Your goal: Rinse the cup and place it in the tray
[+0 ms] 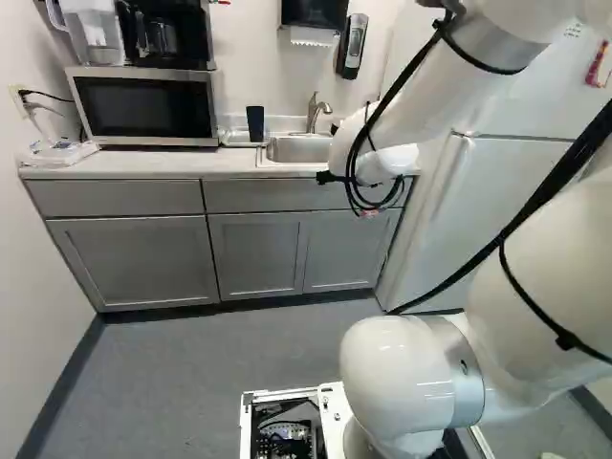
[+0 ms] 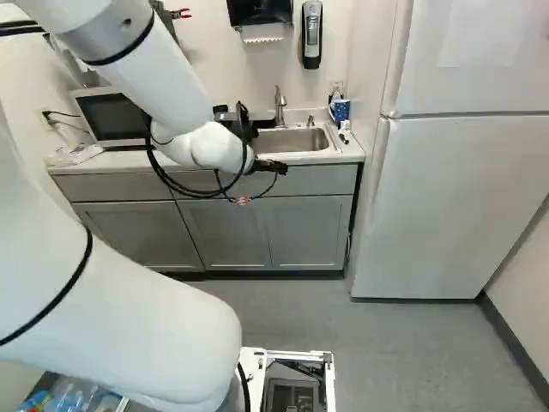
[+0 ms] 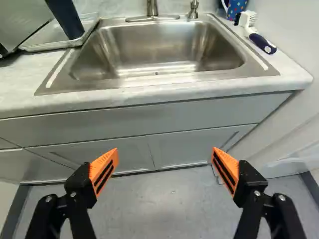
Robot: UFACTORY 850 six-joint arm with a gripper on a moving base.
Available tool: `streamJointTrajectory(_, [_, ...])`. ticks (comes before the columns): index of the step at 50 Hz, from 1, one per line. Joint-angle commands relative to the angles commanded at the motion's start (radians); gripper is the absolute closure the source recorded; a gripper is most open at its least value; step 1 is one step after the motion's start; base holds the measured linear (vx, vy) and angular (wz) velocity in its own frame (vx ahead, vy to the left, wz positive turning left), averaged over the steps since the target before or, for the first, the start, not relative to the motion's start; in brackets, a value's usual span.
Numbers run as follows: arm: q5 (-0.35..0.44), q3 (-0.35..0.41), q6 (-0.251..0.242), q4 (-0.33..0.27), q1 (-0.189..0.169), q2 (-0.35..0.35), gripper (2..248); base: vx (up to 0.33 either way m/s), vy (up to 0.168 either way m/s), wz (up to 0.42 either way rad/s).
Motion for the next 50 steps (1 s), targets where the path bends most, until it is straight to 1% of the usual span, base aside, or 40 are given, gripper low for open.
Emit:
streamJointTrajectory(8, [0.089, 0.06, -0.001, -0.001, 0.01, 0.009, 3, 0.0, 0.0, 0.0])
streamJointTrajectory(24, [0.24, 0.161, -0.001, -0.002, 0.028, 0.024, 3, 0.0, 0.0, 0.0])
streamJointTrajectory(42, [0.377, 0.253, -0.002, -0.003, 0.044, 0.038, 3, 0.0, 0.0, 0.0])
streamJointTrajectory(50, [0.426, 0.286, -0.002, -0.003, 0.05, 0.042, 3, 0.0, 0.0, 0.0])
